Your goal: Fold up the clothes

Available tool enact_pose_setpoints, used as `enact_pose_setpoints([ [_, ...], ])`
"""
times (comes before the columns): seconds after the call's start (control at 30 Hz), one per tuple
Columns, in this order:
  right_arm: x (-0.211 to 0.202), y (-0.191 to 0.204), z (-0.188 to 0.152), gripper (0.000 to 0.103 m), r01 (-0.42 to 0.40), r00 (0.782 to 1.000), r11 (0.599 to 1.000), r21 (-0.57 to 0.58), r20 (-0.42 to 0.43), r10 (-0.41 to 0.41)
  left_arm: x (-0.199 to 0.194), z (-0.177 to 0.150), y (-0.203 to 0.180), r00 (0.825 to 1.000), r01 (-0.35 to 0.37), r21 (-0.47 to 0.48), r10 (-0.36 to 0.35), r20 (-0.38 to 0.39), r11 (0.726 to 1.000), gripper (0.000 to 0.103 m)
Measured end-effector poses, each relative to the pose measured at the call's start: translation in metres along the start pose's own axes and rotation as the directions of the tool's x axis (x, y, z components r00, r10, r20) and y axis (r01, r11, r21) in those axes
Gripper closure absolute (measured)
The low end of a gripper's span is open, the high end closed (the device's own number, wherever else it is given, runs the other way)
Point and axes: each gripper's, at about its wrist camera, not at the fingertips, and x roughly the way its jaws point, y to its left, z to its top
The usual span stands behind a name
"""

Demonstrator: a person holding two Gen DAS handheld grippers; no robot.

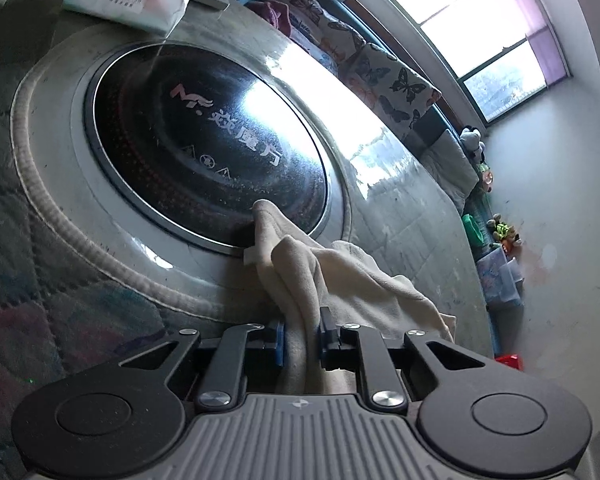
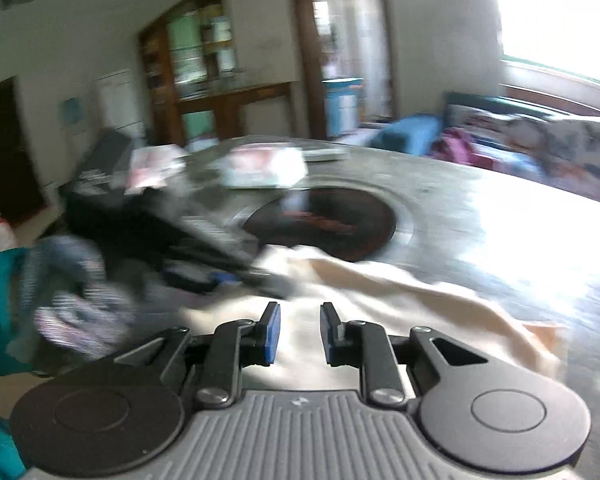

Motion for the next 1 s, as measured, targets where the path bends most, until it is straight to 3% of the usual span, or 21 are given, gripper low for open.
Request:
enact_pose_setpoints([
  [0.13,-0.004,-0.048,-0.006,0.08,0.169,0.986,0.982,0.084,-0.014,-0.169,0.0,0.0,-0.002,1.0,-0.011,0.018,0.011,0.001,1.0,0.086],
  [0.3,-0.008,-0.096,-0.026,0.069,0.272,0.962,0.943,0.191,-0.053,-0.267,0.005,-0.001,-0.007,0.999,-0.031,0.049,0.031,0.008,0.998,0.086],
  [0.53,-0.001,-0.124,-0.046,0.067,0.239,0.97,0.907,0.346,-0.055,-0.235,0.006,0.001,-0.011,0.998,-0.056,0.08,0.055,0.014,0.995,0.086],
  [0.63,-0.005,-0.122,-0.047,0.072,0.215,0.976,0.912,0.35,-0.037,-0.216,0.006,0.001,-0.016,0.997,-0.073,0.108,0.071,0.018,0.991,0.086],
  [0.67,-0.005,-0.12,-0.047,0.085,0.211,0.976,0.913,0.348,-0.034,-0.213,0.006,0.001,-0.019,0.997,-0.076,0.118,0.074,0.02,0.99,0.086],
  [0.7,-0.006,-0.119,-0.047,0.091,0.209,0.977,0.915,0.345,-0.029,-0.212,0.006,0.002,-0.021,0.997,-0.079,0.128,0.076,0.023,0.989,0.086],
  [0.9,-0.028,-0.109,-0.04,0.093,0.222,0.968,0.917,0.331,0.035,-0.247,0.001,0.007,-0.048,0.998,-0.057,0.226,0.048,0.045,0.972,0.087],
  [1.0,-0.05,-0.108,-0.034,0.093,0.255,0.954,0.916,0.311,0.073,-0.29,0.006,0.008,-0.069,0.999,-0.025,0.278,0.015,0.037,0.96,0.087],
])
